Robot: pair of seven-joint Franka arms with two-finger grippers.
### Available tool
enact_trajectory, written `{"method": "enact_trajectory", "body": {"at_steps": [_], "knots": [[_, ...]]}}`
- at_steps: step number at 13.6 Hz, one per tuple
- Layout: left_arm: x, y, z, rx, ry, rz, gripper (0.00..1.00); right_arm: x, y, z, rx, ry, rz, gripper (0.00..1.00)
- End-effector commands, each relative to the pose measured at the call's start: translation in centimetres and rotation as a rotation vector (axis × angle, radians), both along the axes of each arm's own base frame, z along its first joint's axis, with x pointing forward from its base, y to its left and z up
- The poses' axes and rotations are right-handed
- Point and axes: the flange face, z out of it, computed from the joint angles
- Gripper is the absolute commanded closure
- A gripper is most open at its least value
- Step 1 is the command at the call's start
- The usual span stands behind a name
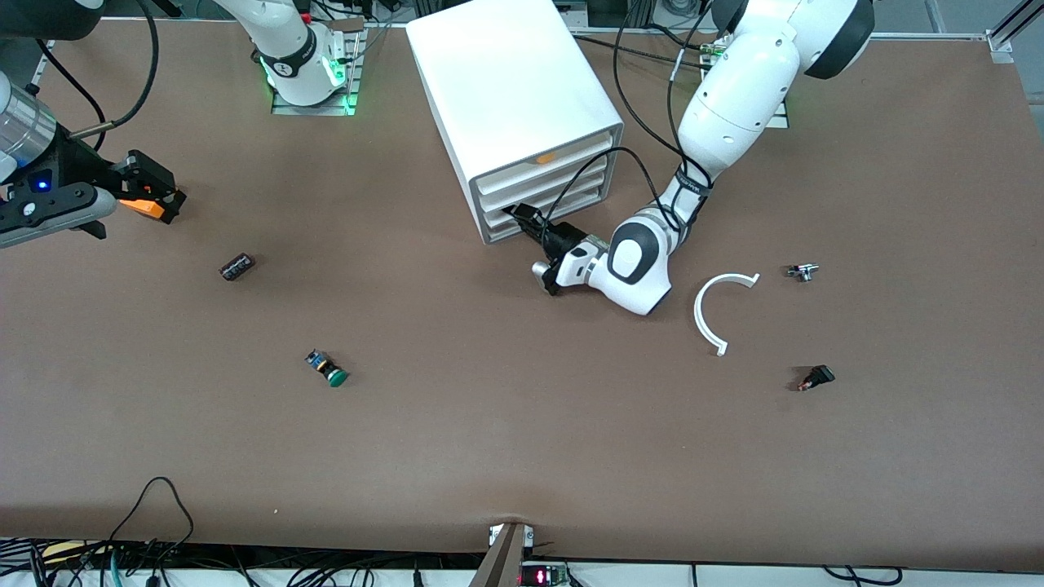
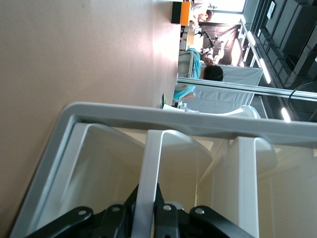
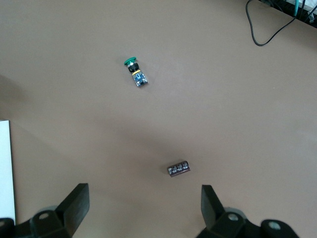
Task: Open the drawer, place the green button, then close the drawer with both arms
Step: 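Grip the drawer handle with the left gripper and pull it open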
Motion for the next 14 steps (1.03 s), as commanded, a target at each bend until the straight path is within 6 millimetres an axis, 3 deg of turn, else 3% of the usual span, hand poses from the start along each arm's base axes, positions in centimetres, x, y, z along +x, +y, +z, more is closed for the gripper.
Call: {"method": "enact_trajectory", "body": {"at_steps": [1,7,14], "knots": [[2.9,1.6,-0.3,0.027,0.022,0.048,1.00,0.0,0.1,0.6,-0.006,-0.011,-0.009,0.00],[5.7,4.4,-1.5,0.048,0.007,0.081,1.00,0.0,0.1,0.6,-0.006,-0.012,-0.009,0.00],[9.5,9.2,-0.9,0.067,0.019,0.203,1.00,0.1,0.1,0.5,-0.008,-0.012,-0.009,0.00]]}}
